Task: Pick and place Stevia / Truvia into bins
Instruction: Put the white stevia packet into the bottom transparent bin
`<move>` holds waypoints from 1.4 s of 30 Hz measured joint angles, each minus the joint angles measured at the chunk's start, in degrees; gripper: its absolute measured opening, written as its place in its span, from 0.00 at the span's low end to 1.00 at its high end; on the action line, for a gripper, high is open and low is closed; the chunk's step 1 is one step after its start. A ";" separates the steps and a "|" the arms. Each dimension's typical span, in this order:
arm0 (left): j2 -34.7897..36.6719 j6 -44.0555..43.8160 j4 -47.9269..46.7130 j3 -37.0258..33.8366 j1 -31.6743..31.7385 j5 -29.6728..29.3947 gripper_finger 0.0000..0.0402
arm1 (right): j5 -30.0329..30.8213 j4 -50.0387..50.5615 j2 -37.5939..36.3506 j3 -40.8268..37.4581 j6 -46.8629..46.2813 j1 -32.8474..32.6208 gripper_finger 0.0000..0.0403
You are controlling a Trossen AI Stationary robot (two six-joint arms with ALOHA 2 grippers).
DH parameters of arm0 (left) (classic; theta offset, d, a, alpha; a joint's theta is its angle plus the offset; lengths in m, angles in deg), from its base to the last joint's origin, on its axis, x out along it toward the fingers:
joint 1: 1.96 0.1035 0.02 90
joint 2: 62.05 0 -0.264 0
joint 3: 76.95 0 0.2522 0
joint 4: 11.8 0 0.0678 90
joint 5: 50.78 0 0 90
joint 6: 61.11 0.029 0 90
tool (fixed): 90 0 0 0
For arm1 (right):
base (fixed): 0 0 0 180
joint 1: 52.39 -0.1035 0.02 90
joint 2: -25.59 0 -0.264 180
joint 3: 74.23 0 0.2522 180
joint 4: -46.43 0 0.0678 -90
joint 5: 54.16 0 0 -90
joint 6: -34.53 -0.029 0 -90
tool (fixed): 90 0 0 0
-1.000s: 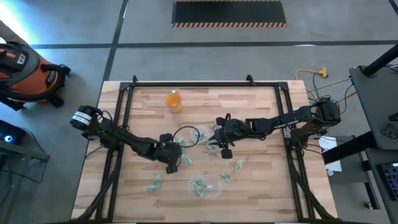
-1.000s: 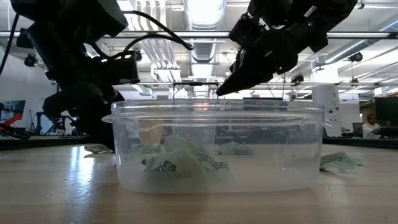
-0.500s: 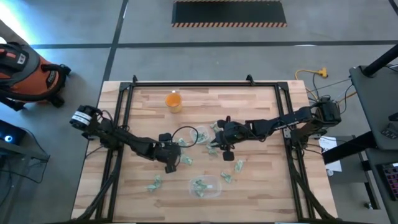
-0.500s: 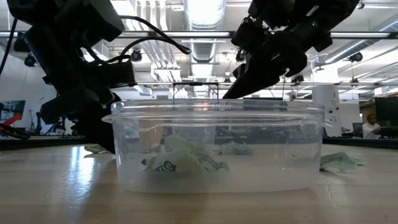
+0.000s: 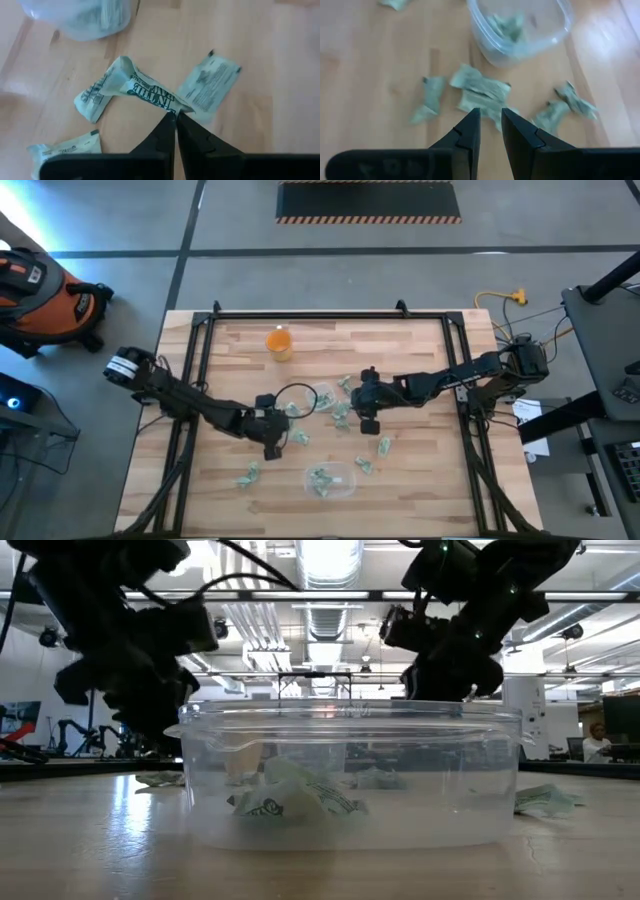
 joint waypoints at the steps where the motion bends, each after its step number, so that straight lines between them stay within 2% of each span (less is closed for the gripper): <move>1: 0.63 0.44 0.03 0.00 -0.31 -0.13 0.00 | 0.53 0.37 0.00 -0.10 -0.23 0.00 0.17; 5: 2.36 4.23 4.02 -0.01 -2.09 0.24 0.00 | 2.25 1.61 0.00 -0.51 -0.46 0.02 0.17; 12: 3.10 14.54 16.73 0.13 -5.21 3.01 0.00 | 9.13 3.10 0.00 -1.98 -2.88 0.04 0.17; 15: 3.07 17.58 20.76 0.13 -5.70 4.08 0.00 | 9.41 2.92 0.00 -2.73 -3.69 0.04 0.17; 25: -3.17 25.40 36.58 1.25 -5.89 21.72 0.00 | 9.45 2.64 0.02 -4.55 -6.06 0.04 0.17; 35: -14.75 26.39 35.48 9.10 -4.64 27.84 0.00 | 9.45 1.54 0.02 -4.55 -6.03 0.04 0.17; 42: -17.71 24.27 29.50 12.79 -3.28 27.86 0.00 | 9.43 1.33 0.02 -4.55 -6.01 0.03 0.17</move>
